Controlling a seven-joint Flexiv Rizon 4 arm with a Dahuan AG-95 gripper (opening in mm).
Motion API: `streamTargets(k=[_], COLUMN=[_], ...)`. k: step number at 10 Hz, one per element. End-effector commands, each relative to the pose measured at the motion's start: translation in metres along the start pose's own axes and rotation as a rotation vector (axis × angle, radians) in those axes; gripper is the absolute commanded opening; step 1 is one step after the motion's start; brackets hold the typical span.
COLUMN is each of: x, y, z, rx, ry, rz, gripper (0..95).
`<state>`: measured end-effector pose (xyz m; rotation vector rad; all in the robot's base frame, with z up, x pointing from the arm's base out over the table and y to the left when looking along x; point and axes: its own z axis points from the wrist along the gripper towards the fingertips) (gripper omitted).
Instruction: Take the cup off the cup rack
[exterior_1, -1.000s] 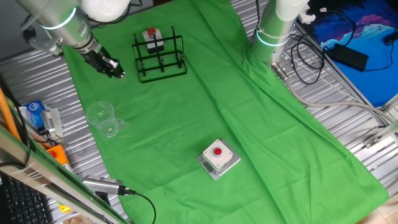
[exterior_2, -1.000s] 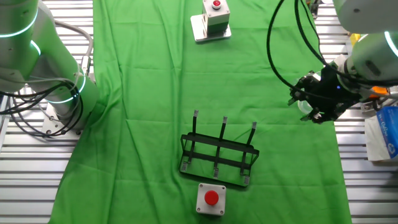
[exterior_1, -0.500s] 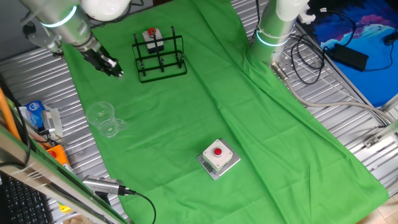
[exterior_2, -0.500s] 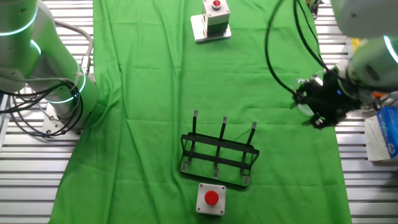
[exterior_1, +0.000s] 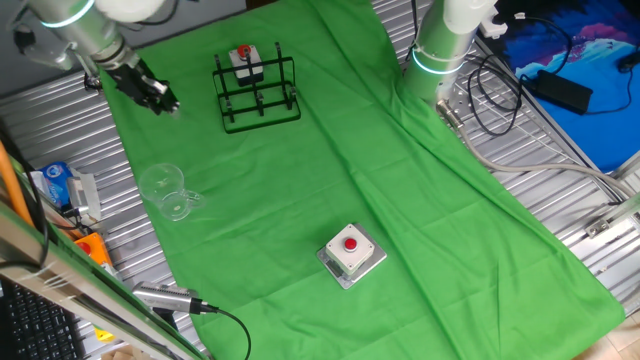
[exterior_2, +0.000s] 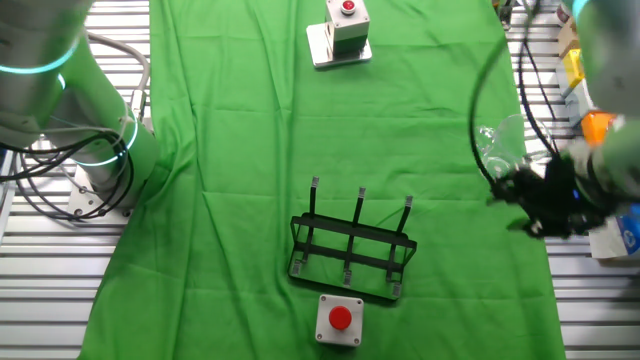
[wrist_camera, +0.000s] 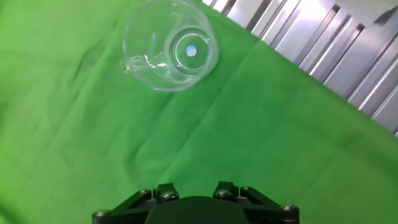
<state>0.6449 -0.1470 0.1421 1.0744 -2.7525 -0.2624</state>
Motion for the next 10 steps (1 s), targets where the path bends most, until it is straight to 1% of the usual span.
streamTargets(k=[1,3,4,5,6,7,9,10], x=[-0.002,-0.003,-0.002,-0.003,-0.003,-0.003,-0.003,-0.003], y=[-0.017,-0.021,-0.019,-0.017,-0.017,-0.016,-0.016,-0.016], z=[0.019,0.035,0.039,0.042,0.041,0.042,0.042,0.042], rx=[-0.001,-0.016,-0.016,-0.005,0.0,0.016,0.025,0.036], ry=[-0.002,-0.012,-0.014,-0.007,-0.007,0.01,0.018,0.028], rz=[-0.044,-0.064,-0.072,-0.071,-0.072,-0.048,-0.034,-0.025], gripper=[38.0,38.0,38.0,38.0,38.0,38.0,38.0,38.0])
